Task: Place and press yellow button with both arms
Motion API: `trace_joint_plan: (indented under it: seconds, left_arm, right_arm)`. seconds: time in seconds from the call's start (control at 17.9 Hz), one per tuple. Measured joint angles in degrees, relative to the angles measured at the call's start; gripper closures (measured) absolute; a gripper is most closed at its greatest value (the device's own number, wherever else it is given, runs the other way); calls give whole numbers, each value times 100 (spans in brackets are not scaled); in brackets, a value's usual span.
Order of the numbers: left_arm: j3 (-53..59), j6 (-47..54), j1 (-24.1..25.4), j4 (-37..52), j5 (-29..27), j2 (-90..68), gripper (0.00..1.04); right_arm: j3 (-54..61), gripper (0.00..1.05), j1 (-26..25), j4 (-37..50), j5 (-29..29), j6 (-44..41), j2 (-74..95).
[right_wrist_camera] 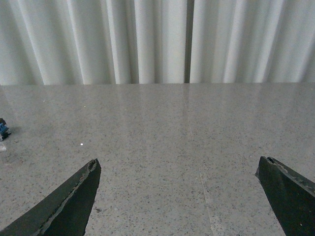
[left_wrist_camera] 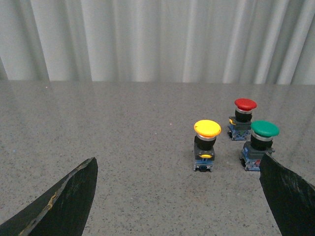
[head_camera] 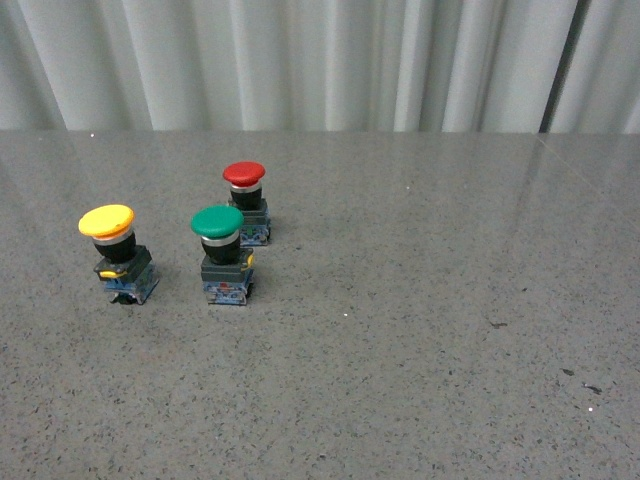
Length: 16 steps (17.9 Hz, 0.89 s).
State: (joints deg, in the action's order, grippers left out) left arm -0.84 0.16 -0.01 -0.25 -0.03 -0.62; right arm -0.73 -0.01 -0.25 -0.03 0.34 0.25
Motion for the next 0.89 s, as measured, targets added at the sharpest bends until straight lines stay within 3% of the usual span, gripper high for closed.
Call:
trace_joint_plan:
  seconds: [0.89]
  left_arm:
    - [0,0,0,0,0,0,7]
  right_arm:
    - [0,7,0,0,0,0,0]
